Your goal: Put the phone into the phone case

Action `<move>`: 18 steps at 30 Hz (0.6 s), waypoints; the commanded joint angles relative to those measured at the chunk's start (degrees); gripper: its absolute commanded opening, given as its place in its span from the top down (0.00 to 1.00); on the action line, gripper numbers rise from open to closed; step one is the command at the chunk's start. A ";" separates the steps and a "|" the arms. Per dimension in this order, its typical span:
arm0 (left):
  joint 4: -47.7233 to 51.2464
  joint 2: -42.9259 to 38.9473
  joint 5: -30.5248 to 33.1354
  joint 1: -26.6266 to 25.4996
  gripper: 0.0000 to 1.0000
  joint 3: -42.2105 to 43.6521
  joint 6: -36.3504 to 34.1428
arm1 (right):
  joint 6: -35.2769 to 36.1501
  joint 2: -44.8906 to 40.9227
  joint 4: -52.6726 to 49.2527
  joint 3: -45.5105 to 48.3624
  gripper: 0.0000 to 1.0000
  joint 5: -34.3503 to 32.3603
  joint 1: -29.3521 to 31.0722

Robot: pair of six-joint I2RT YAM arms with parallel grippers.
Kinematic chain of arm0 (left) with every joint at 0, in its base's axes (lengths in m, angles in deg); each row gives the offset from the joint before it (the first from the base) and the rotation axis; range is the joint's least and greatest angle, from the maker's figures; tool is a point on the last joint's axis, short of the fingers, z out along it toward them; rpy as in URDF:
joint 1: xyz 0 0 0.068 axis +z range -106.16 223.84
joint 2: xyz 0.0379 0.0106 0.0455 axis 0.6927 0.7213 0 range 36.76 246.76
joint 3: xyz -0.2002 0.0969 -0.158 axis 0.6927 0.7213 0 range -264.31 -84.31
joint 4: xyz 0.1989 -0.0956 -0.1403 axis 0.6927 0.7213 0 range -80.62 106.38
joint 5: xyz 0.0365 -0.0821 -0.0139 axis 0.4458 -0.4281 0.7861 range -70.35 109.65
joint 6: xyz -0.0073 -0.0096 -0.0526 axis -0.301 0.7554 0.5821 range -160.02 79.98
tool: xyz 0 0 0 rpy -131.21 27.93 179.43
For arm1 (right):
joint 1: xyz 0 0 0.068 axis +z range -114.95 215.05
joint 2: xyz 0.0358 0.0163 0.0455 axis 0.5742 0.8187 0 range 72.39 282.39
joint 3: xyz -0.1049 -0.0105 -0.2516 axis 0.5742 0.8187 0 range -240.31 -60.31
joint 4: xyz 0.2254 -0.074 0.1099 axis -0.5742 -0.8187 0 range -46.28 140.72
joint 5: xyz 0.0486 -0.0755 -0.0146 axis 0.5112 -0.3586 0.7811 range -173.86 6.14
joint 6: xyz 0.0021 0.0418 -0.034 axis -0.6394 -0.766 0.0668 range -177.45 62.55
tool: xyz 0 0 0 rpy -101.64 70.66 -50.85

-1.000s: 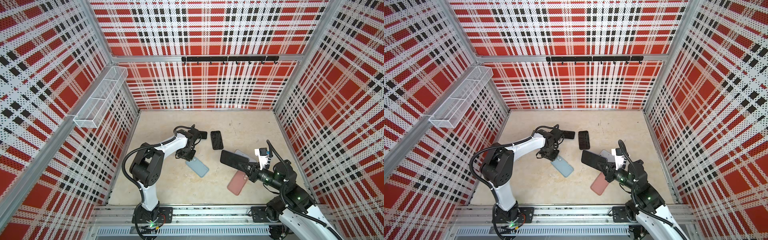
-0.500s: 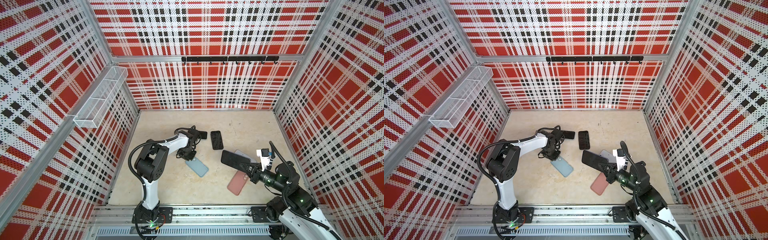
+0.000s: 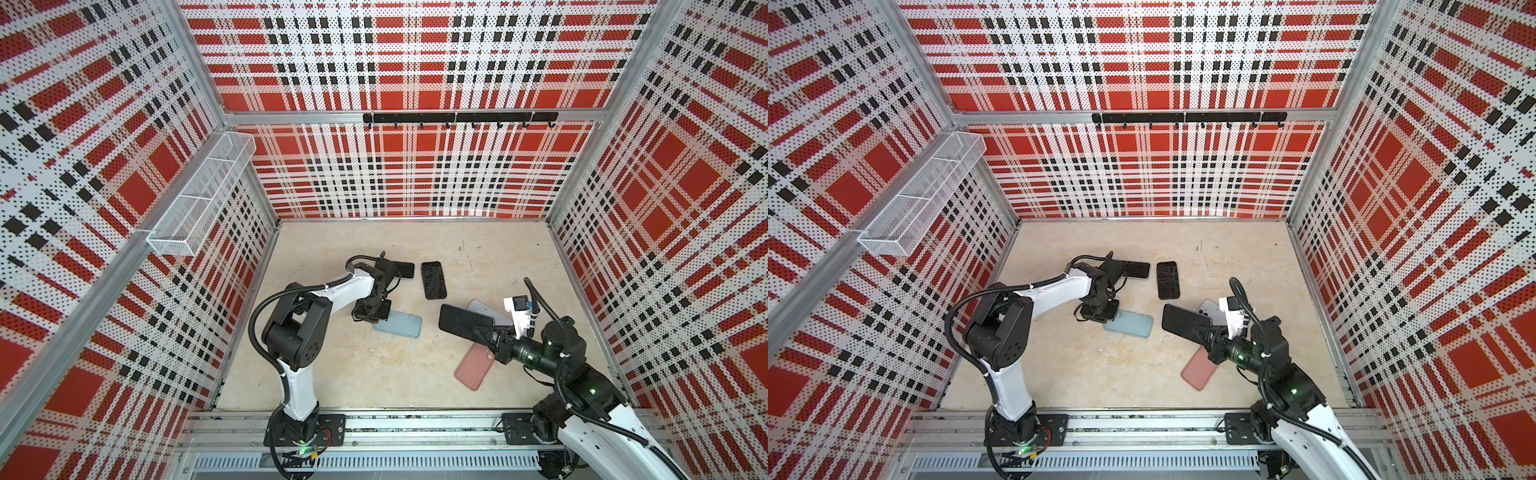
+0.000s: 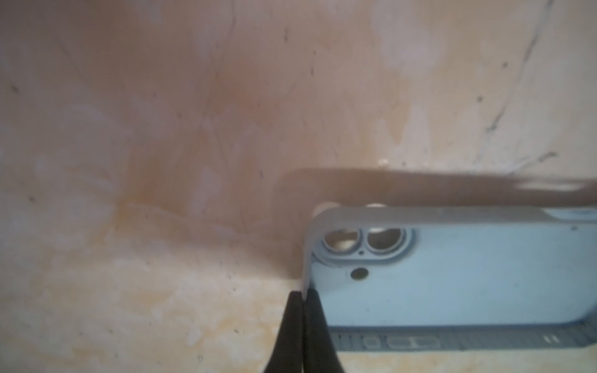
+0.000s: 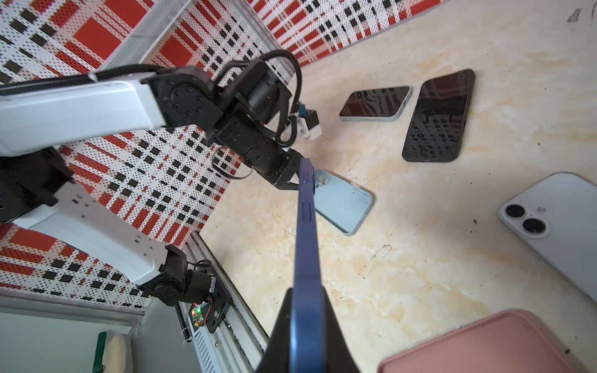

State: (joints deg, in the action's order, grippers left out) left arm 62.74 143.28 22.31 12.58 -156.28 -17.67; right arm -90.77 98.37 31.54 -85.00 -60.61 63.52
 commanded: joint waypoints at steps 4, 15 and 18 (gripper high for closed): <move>3.19 -5.10 2.56 -4.29 1.00 3.33 17.57 | -4.61 9.71 14.03 1.38 1.00 5.25 -0.17; -2.61 -7.83 -2.56 -4.09 0.77 6.42 20.00 | -8.08 29.39 23.30 -2.87 1.00 14.13 -0.11; -6.44 -13.97 -4.94 -2.14 0.59 8.78 20.04 | -8.57 32.36 23.49 -4.67 1.00 15.50 0.14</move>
State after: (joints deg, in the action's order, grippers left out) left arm 60.18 135.43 19.40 8.75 -148.56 1.32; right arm -98.71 129.69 48.04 -85.92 -48.81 63.52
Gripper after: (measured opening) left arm 0.384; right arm 0.111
